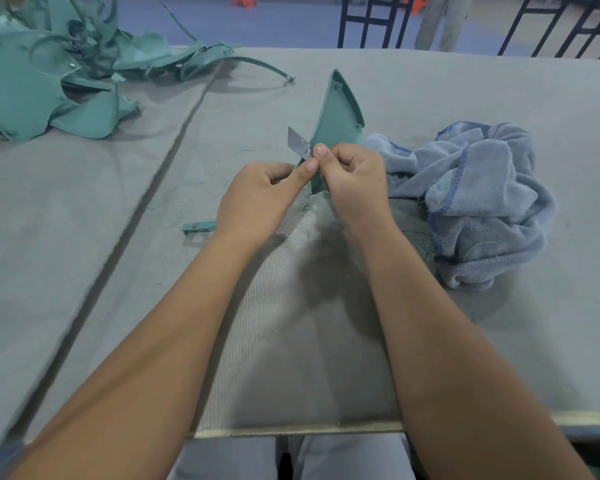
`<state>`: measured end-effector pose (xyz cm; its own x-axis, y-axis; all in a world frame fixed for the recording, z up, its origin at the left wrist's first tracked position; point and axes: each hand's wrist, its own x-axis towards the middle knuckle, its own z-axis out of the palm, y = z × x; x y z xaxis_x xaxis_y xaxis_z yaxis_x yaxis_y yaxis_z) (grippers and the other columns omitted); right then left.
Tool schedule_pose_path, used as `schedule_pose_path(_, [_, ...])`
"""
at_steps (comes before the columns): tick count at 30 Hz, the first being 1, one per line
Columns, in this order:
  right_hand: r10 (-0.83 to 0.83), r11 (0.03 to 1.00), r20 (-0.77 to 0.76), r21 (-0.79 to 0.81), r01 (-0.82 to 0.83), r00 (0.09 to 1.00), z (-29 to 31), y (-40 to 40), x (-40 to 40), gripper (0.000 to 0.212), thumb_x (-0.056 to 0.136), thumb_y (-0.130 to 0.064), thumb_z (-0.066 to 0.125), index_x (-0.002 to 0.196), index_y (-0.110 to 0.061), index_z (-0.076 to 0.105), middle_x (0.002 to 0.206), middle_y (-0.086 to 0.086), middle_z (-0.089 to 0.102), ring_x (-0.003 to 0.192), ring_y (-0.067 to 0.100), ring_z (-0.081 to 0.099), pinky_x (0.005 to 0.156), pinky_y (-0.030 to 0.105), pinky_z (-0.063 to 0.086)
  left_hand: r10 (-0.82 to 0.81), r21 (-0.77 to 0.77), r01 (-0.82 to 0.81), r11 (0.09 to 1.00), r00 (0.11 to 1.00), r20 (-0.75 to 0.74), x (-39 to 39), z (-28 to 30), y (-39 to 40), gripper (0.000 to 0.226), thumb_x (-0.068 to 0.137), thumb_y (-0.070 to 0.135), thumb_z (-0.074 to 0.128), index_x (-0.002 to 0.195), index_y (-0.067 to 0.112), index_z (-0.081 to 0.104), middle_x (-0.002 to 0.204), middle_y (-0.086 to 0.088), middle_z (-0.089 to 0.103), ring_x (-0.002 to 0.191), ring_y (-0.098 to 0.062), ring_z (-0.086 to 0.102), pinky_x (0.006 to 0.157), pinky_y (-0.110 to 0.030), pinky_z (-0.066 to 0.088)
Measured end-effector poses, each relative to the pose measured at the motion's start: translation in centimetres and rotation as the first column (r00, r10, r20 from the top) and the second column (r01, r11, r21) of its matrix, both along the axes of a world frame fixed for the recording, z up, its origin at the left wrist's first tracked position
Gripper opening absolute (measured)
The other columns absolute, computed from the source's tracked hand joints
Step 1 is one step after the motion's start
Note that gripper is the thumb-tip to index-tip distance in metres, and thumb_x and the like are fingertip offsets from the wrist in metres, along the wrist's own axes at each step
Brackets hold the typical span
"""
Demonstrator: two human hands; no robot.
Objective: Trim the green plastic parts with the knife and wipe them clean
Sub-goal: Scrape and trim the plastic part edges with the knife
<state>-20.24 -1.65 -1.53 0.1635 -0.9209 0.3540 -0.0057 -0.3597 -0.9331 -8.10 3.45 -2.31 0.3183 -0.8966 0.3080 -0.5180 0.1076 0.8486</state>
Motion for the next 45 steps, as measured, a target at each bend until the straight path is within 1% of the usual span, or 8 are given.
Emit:
schedule_pose_path(3, [-0.041,0.999,-0.028,-0.024,0.041,0.999,0.0,0.1,0.1,0.044,0.093,-0.014,0.060,0.053,-0.011,0.043,0.047,-0.009,0.029,0.046,0.004,0.024,0.045,0.017,0.021,0.011,-0.005,-0.011,1.000,1.000,0.022,0.0,-0.1,0.0,0.069,0.083,0.068,0.055,0.061,0.006,0.037,0.049,0.006,0.021,0.050,-0.014,0.020,0.055,-0.031,0.016])
schedule_pose_path(9, [-0.140,0.985,-0.102,-0.112,0.128,0.985,0.1,0.6,0.4,0.050,0.092,-0.017,0.060,0.047,-0.027,0.042,0.039,-0.015,0.033,0.043,0.003,0.031,0.046,0.015,0.022,0.039,0.008,-0.040,0.999,0.997,0.060,0.0,-0.1,-0.2,0.070,0.084,0.070,0.051,0.064,0.003,0.045,0.047,0.005,0.022,0.048,-0.013,0.020,0.053,-0.030,0.017])
schedule_pose_path(13, [-0.208,0.967,-0.169,-0.186,0.176,0.963,0.0,0.7,0.5,0.038,0.093,-0.022,0.059,0.057,-0.013,0.055,0.044,-0.011,0.034,0.047,0.006,0.033,0.048,0.020,0.024,0.060,0.018,-0.061,0.998,0.995,0.079,-0.1,0.1,-0.2,0.063,0.085,0.071,0.050,0.062,0.014,0.039,0.048,0.005,0.026,0.047,-0.013,0.023,0.052,-0.030,0.019])
schedule_pose_path(19, [-0.349,0.910,-0.142,-0.286,0.299,0.926,0.9,0.2,0.2,0.047,0.094,-0.023,0.055,0.055,-0.026,0.029,0.049,-0.011,0.029,0.049,0.006,0.029,0.049,0.020,0.022,0.061,0.031,-0.065,0.997,0.992,0.107,-0.4,-0.2,0.1,0.046,0.087,0.067,0.051,0.056,0.033,0.049,0.043,0.005,0.032,0.040,-0.012,0.027,0.049,-0.028,0.021])
schedule_pose_path(27, [-0.069,0.997,0.096,-0.023,0.071,0.993,1.8,0.2,-1.2,0.046,0.098,-0.012,0.053,0.055,-0.017,0.037,0.051,-0.003,0.030,0.048,0.008,0.025,0.049,0.020,0.023,0.029,-0.002,-0.028,1.000,0.985,0.168,0.1,-0.4,0.7,0.041,0.094,0.050,0.050,0.057,0.032,0.047,0.048,0.006,0.034,0.046,-0.012,0.030,0.051,-0.030,0.021])
schedule_pose_path(33, [0.301,0.952,-0.148,0.096,-0.289,0.942,1.0,0.5,-1.0,0.042,0.097,-0.012,0.053,0.056,-0.012,0.047,0.042,-0.006,0.035,0.039,0.005,0.026,0.042,0.017,0.022,0.041,0.036,-0.046,0.998,0.991,0.130,0.2,-0.3,0.5,0.038,0.093,0.051,0.049,0.066,0.026,0.060,0.046,0.008,0.040,0.044,-0.011,0.033,0.050,-0.031,0.024])
schedule_pose_path(38, [0.268,0.962,-0.171,0.093,-0.256,0.948,0.4,0.1,-0.7,0.042,0.098,-0.011,0.053,0.056,-0.010,0.045,0.046,0.000,0.034,0.041,0.006,0.026,0.045,0.020,0.022,-0.004,0.053,-0.003,0.999,0.992,0.130,0.4,-0.3,0.3,0.030,0.096,0.044,0.049,0.088,0.024,0.070,0.057,0.007,0.052,0.055,-0.013,0.044,0.058,-0.034,0.036])
schedule_pose_path(45, [0.157,0.984,0.038,0.084,-0.160,0.987,0.2,-0.3,-0.8,0.042,0.098,-0.011,0.052,0.058,-0.010,0.041,0.051,0.000,0.030,0.043,0.003,0.025,0.045,0.016,0.023,-0.019,0.033,0.015,0.999,0.992,0.124,0.5,-0.5,0.3,0.038,0.097,0.037,0.048,0.066,0.015,0.047,0.046,0.011,0.033,0.047,-0.008,0.029,0.055,-0.031,0.021])
